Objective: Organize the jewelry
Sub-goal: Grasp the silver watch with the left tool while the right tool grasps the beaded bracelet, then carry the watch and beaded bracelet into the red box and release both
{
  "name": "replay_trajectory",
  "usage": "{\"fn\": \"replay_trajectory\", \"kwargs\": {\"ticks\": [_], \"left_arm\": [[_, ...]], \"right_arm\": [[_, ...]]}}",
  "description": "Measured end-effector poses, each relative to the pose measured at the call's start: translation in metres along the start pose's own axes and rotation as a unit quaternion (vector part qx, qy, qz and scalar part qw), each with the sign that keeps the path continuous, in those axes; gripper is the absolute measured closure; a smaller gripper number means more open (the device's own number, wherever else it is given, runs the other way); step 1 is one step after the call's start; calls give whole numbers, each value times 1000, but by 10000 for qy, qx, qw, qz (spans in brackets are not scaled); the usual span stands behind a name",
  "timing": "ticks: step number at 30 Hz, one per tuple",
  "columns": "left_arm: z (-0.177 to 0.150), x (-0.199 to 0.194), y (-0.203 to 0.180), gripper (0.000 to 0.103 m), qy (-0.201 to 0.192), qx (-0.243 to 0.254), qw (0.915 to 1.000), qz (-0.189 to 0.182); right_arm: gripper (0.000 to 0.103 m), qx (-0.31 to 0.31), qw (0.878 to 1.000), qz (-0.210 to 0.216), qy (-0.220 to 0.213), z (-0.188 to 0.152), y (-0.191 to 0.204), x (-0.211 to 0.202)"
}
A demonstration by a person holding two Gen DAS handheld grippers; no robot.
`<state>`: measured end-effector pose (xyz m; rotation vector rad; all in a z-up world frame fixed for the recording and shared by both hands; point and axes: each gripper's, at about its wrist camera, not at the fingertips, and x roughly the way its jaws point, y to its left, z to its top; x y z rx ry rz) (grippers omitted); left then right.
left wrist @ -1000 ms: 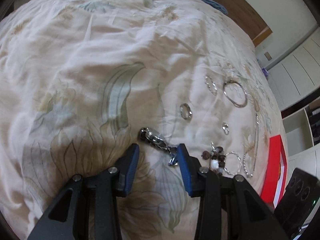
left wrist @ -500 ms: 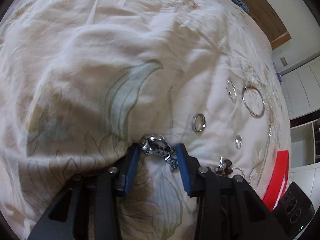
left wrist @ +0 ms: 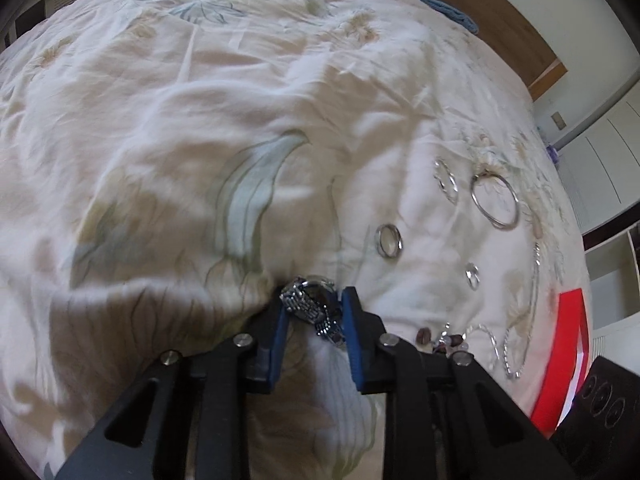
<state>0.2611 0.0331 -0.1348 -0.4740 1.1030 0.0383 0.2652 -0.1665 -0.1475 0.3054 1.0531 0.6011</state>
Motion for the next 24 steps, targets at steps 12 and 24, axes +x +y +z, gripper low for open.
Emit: {"fn": "replay_trajectory", "kwargs": {"ticks": [12, 24], "left_arm": [[-22, -52, 1, 79, -105, 98, 9996, -243], [-51, -133, 2, 79, -494, 226, 9975, -444]], "right_arm": [[92, 30, 9996, 201, -200, -14, 29, -46], [92, -160, 9977, 231, -616, -38, 76, -121]]}}
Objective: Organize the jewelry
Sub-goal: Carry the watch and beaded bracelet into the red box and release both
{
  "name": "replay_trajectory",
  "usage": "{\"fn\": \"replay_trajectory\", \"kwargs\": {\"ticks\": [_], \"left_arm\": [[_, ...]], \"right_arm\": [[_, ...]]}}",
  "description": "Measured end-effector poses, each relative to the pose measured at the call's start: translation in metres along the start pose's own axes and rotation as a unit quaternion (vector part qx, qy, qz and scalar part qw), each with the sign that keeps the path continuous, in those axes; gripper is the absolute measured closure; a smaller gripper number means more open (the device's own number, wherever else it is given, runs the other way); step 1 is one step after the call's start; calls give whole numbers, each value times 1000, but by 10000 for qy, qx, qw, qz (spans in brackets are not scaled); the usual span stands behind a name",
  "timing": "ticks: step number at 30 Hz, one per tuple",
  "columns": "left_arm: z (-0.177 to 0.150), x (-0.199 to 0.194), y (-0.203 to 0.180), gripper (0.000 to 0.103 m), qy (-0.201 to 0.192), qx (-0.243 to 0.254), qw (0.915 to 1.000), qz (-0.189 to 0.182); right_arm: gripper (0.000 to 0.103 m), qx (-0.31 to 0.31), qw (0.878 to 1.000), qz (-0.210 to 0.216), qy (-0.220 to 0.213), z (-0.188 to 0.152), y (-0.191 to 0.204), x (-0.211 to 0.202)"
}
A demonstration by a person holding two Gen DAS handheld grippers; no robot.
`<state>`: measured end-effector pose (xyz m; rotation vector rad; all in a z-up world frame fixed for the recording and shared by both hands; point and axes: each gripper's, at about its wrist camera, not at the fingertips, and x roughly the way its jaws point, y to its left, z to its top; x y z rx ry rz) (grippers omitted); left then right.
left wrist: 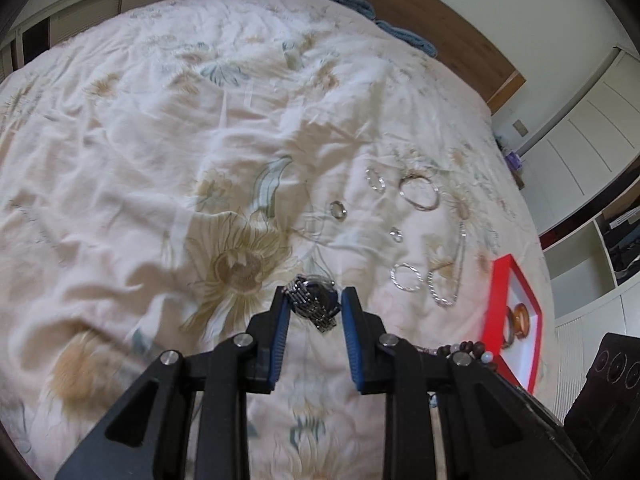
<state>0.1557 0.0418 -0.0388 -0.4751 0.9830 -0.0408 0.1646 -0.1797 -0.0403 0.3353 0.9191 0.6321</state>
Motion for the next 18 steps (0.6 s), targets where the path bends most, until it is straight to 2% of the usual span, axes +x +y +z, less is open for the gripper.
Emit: {"fn": "replay_trajectory", "kwargs": {"ticks": [10, 18], "left_arm": [[-23, -61, -30, 79, -244, 241, 9988, -350], [-48, -72, -82, 79, -77, 652, 9954, -692]], "right_arm": [[92, -217, 9980, -109, -583, -14, 31, -77], [92, -78, 9940, -378, -1021, -26, 14, -136]]}}
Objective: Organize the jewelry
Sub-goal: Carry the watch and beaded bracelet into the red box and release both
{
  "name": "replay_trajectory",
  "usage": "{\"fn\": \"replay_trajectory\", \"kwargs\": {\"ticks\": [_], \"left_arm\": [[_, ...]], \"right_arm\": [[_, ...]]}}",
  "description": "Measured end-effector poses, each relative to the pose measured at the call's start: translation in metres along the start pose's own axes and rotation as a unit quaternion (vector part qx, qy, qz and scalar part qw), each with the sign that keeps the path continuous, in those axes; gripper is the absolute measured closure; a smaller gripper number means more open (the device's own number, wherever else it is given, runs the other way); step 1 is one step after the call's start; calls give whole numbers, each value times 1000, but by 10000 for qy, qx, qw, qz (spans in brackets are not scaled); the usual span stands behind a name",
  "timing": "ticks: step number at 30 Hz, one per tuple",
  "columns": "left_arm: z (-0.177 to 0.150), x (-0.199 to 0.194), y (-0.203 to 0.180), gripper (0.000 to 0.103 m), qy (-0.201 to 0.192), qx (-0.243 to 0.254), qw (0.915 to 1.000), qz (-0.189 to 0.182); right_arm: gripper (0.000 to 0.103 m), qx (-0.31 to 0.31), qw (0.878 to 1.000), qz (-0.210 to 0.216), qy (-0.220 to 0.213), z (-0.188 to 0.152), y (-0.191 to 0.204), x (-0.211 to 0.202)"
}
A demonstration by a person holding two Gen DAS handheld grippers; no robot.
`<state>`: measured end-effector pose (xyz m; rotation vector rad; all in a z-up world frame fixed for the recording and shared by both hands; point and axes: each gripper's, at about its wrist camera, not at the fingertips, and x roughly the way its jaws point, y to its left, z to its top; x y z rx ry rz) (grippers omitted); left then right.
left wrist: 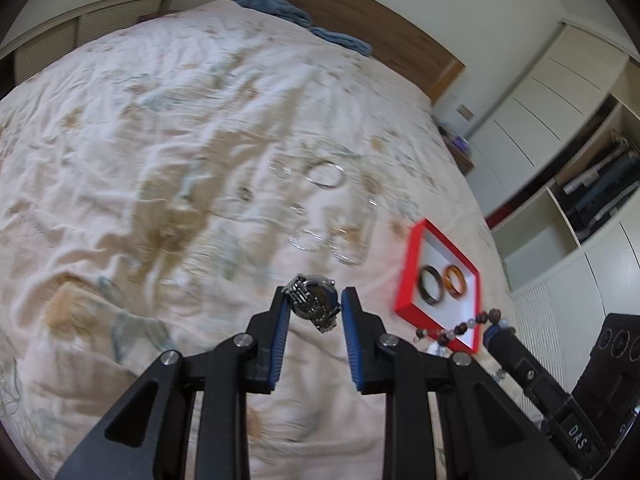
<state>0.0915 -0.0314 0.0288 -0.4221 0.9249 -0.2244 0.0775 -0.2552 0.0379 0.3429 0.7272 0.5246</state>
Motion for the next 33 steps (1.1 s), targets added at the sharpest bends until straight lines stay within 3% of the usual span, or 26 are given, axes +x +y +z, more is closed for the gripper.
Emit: {"fn": "replay_trajectory", "kwargs": {"ticks": [8, 16, 22, 28, 33], "left_arm": [[-6, 39, -79, 79, 391, 655, 9963, -384], [3, 117, -163, 79, 750, 1379, 9860, -560], [6, 192, -204, 79, 1052, 1774, 9775, -453], [0, 256, -216, 79, 1251, 1910, 9731, -297], [-8, 285, -220, 79, 1289, 2034, 9704, -164]], "right_arm": [[92, 321, 9976, -492, -376, 12, -60, -48], [92, 588, 9908, -1072, -573, 49, -144, -66], [92, 867, 9841, -1450, -555, 75, -218, -51], [92, 1050, 9798, -1646, -422, 92, -281, -14], [92, 1105, 9783, -1739, -231, 89, -308, 12]]}}
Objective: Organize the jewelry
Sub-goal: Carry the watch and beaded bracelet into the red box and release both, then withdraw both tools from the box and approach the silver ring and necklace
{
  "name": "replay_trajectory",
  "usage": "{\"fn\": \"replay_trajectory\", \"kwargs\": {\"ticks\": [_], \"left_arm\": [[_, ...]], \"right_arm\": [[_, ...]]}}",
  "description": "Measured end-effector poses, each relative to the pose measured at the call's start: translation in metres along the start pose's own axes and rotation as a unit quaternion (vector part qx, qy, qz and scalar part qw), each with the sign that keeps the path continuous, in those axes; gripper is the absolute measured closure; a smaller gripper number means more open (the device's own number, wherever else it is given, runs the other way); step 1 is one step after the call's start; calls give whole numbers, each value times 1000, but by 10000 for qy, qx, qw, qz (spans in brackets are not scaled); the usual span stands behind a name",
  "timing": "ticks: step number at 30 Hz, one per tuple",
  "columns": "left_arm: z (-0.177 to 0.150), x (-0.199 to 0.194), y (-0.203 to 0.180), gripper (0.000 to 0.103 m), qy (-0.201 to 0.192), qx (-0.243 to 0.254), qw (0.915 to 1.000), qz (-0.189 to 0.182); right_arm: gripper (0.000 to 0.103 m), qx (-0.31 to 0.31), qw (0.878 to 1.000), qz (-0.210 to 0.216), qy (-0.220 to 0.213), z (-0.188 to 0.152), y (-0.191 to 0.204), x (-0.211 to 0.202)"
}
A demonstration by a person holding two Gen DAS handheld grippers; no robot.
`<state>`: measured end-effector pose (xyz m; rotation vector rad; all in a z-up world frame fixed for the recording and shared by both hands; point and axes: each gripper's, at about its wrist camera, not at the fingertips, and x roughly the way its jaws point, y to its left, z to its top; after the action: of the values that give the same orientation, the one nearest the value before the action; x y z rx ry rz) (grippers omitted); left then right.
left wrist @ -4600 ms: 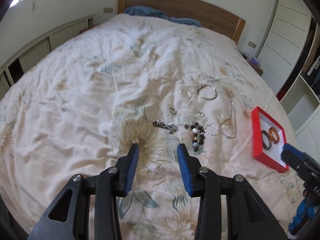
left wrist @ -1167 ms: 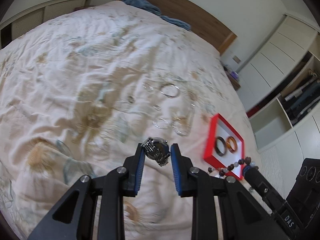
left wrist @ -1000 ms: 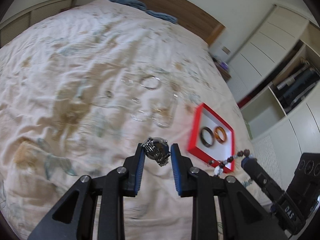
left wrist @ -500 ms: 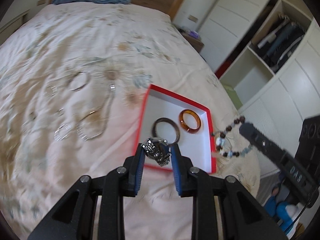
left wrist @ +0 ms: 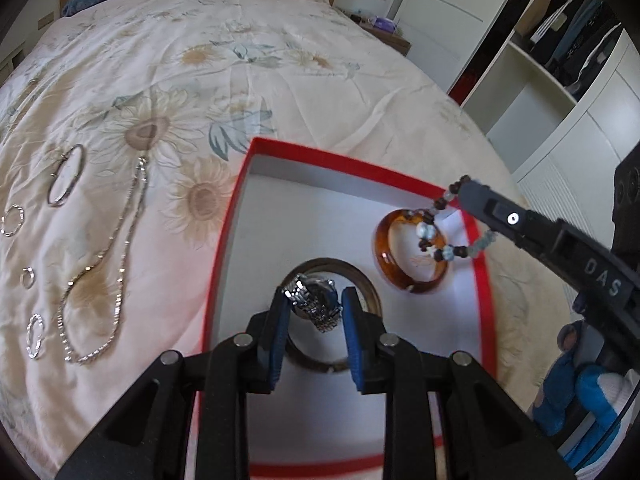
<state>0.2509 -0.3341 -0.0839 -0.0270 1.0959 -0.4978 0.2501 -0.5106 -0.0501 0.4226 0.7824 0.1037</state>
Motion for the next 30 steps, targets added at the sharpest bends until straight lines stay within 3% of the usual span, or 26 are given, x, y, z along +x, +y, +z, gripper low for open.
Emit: {"fn": "replay_trajectory", "kwargs": {"ticks": [12, 16, 18, 24, 30], "left_arm": [[-9, 23, -5, 78, 227, 156, 9996, -63], [-8, 21, -3, 75, 349, 63, 9992, -155], [-8, 19, -4, 72, 375, 78, 9991, -184], [-9, -8, -8, 66, 191, 169, 9995, -167], [-19, -60, -8, 66, -249, 200, 9993, -190]], "right_arm": [[88, 52, 9983, -370, 445, -29, -23, 25], [75, 40, 9979, -485, 422, -30, -24, 15], [74, 58, 9978, -533, 395, -32, -24, 7], [69, 72, 9973, -676, 265, -33, -21, -21], [68, 162, 9977, -659, 45, -38, -8, -63]]}}
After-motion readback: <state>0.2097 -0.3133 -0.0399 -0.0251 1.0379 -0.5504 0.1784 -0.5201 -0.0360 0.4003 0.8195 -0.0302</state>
